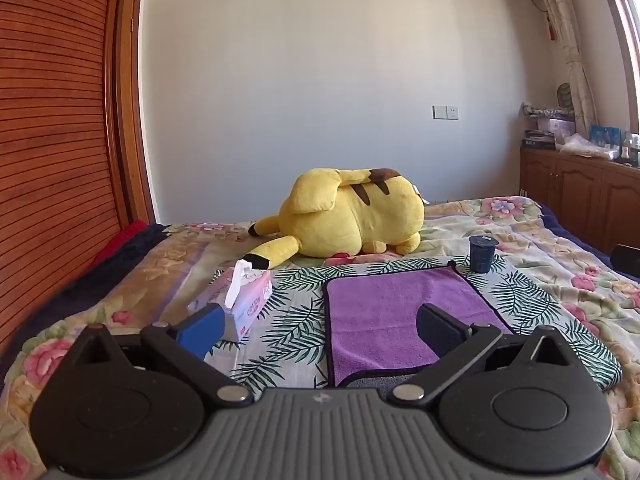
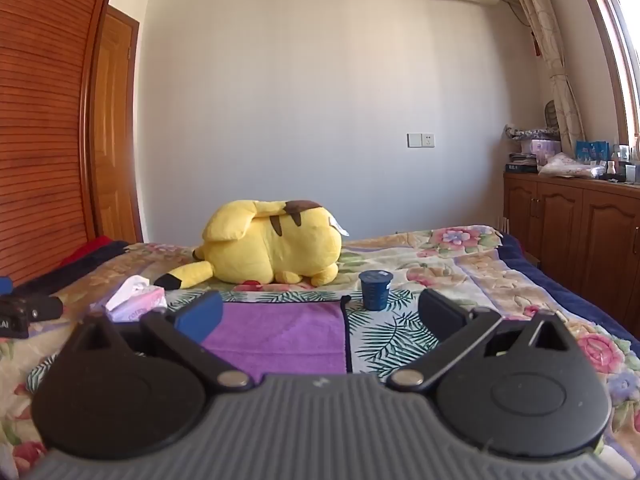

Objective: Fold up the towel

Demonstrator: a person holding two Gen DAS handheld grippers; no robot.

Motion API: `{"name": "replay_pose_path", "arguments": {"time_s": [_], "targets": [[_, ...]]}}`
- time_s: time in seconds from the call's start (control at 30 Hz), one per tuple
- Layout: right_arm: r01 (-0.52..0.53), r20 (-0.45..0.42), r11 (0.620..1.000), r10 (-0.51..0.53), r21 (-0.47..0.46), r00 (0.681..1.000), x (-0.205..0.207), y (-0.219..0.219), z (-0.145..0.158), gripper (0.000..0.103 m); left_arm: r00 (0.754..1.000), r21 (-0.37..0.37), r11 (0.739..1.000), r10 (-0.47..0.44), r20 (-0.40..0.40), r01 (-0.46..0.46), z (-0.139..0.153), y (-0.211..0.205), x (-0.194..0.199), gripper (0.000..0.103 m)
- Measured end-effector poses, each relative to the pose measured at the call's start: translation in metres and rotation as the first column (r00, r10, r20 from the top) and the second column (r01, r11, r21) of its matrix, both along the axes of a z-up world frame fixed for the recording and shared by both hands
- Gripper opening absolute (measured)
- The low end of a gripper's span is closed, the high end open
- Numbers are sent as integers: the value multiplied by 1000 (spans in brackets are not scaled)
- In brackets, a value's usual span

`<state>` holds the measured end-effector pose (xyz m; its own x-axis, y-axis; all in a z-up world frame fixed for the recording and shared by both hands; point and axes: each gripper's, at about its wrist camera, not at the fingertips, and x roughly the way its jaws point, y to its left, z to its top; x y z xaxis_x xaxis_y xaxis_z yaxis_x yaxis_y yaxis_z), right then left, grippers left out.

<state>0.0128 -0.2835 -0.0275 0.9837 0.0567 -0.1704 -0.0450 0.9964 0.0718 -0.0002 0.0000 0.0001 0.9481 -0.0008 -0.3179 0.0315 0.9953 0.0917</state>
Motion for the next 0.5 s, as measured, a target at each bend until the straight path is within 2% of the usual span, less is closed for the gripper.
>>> {"name": "replay_pose_path", "arguments": {"time_s": [0.17, 0.5], "targets": [[-1, 9, 1000, 1, -1, 1000, 0, 0, 0, 103, 1000, -19, 1000, 5, -1, -5, 1, 3, 0, 84], [0, 11, 1000, 0, -1, 1000, -1, 1, 0, 103, 1000, -8, 1000, 7, 3, -7, 3, 5, 3, 84]]}}
